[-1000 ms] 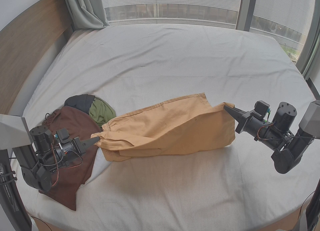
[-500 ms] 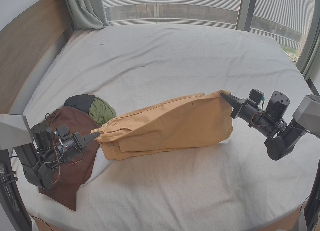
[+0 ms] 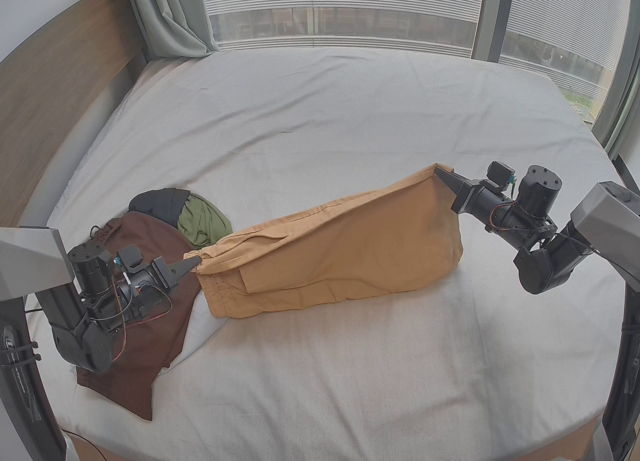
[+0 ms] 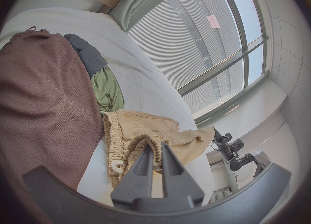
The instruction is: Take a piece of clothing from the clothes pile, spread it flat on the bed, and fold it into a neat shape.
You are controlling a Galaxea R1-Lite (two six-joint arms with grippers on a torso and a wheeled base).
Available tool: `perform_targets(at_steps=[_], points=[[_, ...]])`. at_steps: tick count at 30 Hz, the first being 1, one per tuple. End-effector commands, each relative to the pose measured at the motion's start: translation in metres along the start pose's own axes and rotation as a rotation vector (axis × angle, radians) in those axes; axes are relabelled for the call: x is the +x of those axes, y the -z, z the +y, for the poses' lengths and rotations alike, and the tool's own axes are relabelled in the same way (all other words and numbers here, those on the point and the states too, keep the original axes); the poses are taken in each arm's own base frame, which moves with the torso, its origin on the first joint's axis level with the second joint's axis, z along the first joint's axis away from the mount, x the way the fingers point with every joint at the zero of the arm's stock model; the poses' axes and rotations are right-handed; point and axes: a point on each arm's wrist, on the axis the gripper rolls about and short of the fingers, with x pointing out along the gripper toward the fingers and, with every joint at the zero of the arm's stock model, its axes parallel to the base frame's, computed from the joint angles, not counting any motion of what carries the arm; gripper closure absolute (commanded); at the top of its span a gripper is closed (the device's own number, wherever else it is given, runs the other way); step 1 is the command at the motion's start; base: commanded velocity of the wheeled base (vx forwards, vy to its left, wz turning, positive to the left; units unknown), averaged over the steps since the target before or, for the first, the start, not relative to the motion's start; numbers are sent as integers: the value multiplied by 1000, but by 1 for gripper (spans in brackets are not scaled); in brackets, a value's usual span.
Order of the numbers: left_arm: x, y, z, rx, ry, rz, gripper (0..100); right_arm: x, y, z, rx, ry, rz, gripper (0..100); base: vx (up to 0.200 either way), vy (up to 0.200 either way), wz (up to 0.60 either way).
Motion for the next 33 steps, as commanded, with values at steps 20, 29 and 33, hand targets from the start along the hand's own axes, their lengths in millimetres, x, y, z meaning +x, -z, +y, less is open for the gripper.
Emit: perform_targets(at_steps=[20, 29, 33], points=[[39, 15, 28, -66, -65, -33, 100, 44, 39, -33, 18, 15, 37, 100, 0, 0, 0], [41, 13, 30, -65, -73, -51, 100, 48, 43, -37, 16, 15, 33, 100, 0, 0, 0], [43, 13, 33, -62, -79, -58, 100, 50, 42, -38, 13, 13, 26, 100, 0, 0, 0]])
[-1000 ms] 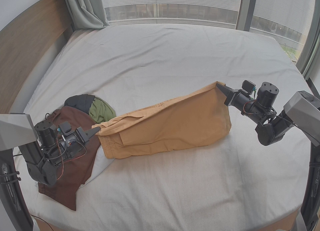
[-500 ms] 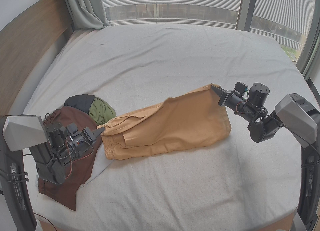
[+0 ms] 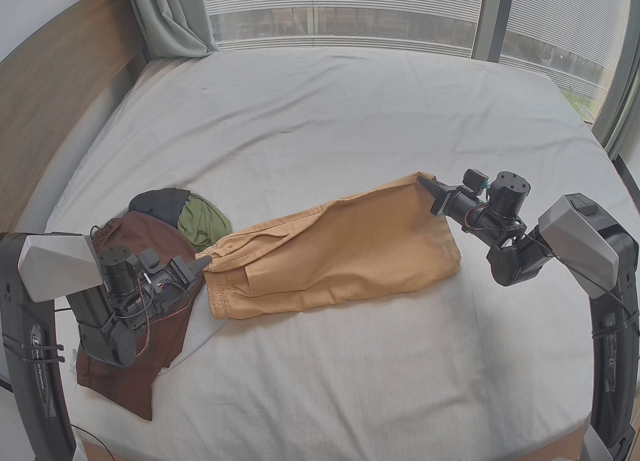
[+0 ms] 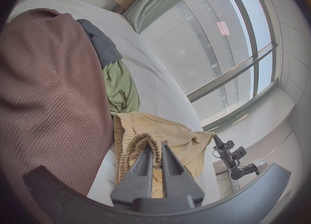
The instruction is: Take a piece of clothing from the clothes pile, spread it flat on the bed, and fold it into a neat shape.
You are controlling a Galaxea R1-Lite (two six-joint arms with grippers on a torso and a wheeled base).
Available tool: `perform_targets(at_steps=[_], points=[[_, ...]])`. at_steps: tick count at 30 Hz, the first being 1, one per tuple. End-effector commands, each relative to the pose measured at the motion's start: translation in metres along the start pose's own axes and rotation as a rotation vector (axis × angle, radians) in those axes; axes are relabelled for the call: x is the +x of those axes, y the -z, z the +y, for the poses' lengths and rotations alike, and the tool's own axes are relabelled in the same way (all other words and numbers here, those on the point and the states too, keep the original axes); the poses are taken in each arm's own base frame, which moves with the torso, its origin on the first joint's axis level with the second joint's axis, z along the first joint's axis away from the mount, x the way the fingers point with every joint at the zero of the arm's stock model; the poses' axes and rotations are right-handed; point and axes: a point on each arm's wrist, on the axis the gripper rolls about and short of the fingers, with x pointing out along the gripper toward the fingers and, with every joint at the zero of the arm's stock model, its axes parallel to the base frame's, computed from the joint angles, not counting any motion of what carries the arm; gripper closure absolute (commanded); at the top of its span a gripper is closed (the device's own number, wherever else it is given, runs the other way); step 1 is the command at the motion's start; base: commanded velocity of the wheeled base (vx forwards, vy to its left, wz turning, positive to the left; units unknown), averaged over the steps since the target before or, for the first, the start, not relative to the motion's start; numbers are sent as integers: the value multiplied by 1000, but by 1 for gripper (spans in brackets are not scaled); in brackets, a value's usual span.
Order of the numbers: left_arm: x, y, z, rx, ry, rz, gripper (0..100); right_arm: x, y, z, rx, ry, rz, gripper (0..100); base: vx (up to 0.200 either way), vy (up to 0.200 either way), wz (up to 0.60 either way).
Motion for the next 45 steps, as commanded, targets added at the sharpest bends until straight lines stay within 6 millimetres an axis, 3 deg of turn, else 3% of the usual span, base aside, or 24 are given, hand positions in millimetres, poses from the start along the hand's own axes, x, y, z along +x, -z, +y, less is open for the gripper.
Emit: perform_targets(at_steps=[1, 5, 6, 9, 10, 20, 32, 45], points=[[2, 1, 3, -2, -5, -1, 100, 1, 3, -1, 0, -1, 0, 100, 0, 0, 0], [3, 0, 3, 0, -12, -11, 100, 2, 4, -2, 0, 1, 1, 100, 0, 0, 0], [3, 0, 4, 0, -17, -19, 0, 2, 6, -3, 3, 2, 6, 100, 0, 0, 0], [5, -3, 3, 5, -13, -32, 0, 4, 7, -4, -1, 3, -3, 100, 0, 0, 0], [5, -3, 2, 6, -12, -35, 0, 4, 8, -4, -1, 3, -3, 0, 0, 0, 0], [4, -7, -1, 10, -18, -59, 0, 2, 11, 0, -4, 26, -16, 0, 0, 0, 0], [0, -8, -11, 16, -4, -54, 0, -31, 18, 14, 29, 57, 67, 0, 0, 0, 0], [-14, -2, -25, 10, 43, 16, 0, -77, 41, 33, 114, 62, 120, 0, 0, 0, 0]])
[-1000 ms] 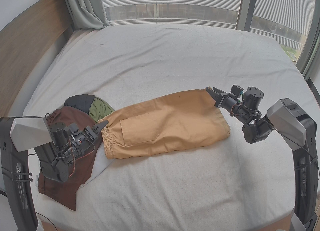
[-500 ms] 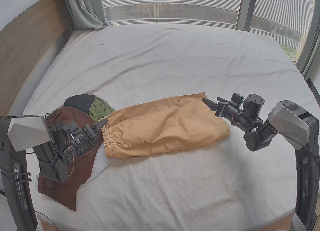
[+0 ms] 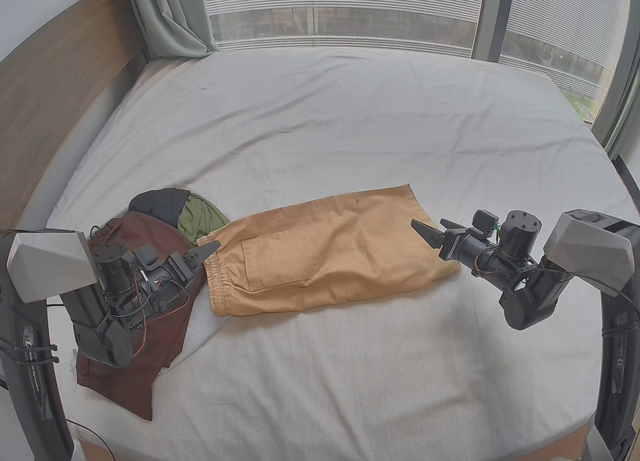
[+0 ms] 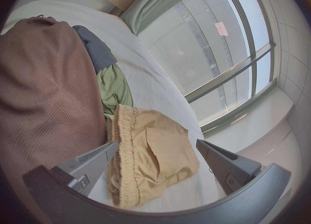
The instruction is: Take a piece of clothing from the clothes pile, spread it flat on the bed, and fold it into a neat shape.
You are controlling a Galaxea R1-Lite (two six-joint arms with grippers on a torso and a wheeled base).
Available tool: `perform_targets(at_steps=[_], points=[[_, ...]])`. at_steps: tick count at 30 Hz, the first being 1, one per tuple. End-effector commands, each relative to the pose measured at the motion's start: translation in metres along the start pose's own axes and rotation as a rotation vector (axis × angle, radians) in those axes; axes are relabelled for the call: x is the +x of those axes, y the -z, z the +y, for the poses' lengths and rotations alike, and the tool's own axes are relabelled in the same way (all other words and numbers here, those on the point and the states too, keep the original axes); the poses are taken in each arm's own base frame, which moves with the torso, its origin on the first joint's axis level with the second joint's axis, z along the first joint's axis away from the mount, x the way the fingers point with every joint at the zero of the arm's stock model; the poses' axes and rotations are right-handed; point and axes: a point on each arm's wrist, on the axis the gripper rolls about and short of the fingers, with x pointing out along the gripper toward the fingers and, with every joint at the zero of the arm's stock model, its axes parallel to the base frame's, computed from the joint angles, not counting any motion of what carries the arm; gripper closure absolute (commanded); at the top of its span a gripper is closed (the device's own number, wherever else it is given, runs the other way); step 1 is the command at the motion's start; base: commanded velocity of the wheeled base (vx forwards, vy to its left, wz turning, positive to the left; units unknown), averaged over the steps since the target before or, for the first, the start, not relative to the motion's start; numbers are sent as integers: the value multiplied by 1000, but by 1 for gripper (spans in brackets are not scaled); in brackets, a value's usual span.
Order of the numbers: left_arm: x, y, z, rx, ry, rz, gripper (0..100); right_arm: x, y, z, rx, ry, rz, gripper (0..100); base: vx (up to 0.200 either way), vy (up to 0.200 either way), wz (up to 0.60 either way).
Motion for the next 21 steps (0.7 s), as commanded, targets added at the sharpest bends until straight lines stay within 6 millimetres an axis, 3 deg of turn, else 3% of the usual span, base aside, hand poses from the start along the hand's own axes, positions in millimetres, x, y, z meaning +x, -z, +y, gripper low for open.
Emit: perform_targets(at_steps=[1, 7, 21], points=[[-7, 0, -10, 3, 28, 23, 0, -16, 4, 7, 36, -4, 11, 0, 0, 0, 0], [-12, -2, -17, 9, 54, 34, 0, -35, 10, 20, 80, -12, 43, 0, 0, 0, 0], [-18, 0, -25, 69, 64, 43, 0, -46, 18, 19, 94, 17, 87, 0, 0, 0, 0]])
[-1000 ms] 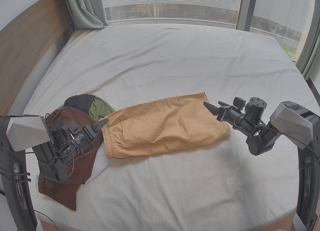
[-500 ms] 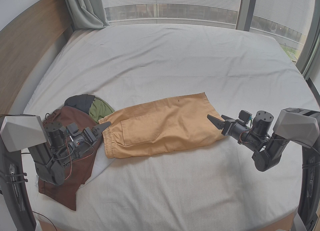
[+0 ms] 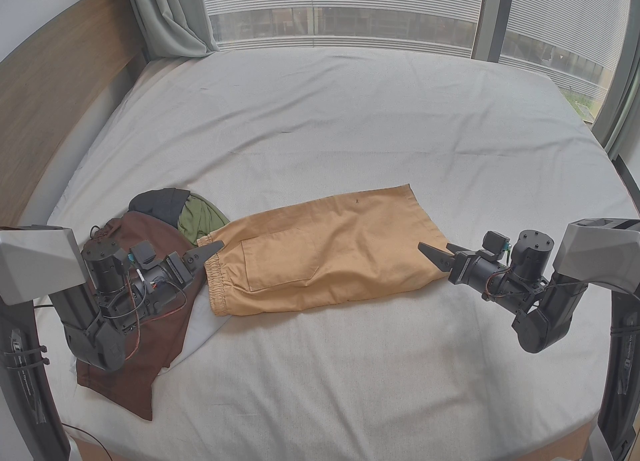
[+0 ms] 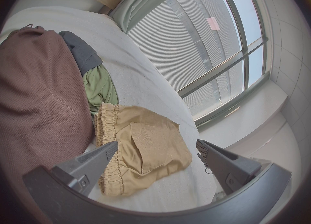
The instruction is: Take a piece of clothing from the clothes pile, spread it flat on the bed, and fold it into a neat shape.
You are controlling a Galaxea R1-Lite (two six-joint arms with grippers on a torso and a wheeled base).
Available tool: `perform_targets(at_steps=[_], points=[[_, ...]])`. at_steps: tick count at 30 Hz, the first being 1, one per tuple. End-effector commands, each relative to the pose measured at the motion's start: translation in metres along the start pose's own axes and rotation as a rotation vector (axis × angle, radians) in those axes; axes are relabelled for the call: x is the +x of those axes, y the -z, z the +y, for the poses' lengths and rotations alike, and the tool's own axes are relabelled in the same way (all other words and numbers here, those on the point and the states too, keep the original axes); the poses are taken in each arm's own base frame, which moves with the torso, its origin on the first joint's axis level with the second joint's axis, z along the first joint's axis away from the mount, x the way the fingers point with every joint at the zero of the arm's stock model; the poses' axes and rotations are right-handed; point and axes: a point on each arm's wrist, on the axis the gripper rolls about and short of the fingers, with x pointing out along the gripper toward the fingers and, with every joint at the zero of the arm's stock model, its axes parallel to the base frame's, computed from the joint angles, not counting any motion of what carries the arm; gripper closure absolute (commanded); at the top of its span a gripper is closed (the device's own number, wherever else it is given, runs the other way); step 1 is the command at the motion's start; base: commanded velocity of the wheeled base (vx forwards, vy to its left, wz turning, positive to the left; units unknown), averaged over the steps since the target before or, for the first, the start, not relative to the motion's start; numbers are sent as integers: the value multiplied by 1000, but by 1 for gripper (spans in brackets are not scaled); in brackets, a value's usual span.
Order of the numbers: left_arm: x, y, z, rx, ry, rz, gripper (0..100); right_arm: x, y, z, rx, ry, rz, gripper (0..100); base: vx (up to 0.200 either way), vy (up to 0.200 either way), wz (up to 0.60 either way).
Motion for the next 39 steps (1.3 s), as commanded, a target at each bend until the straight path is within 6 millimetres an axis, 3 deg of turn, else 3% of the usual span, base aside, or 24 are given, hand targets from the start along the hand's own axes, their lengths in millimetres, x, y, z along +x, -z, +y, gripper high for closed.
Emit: perform_targets(at_steps=[1, 16, 30, 39], points=[[-4, 0, -3, 21, 0, 2, 0, -4, 4, 0, 7, 6, 20, 0, 0, 0, 0], [-10, 4, 1, 327, -26, 18, 0, -12, 25, -1, 42, 40, 126, 0, 0, 0, 0], [-12, 5, 1, 326, -28, 22, 0, -11, 47, -9, 83, 71, 211, 0, 0, 0, 0], [-15, 1, -1, 331, -26, 10, 0, 10, 68, -2, 162, 32, 227, 0, 0, 0, 0]])
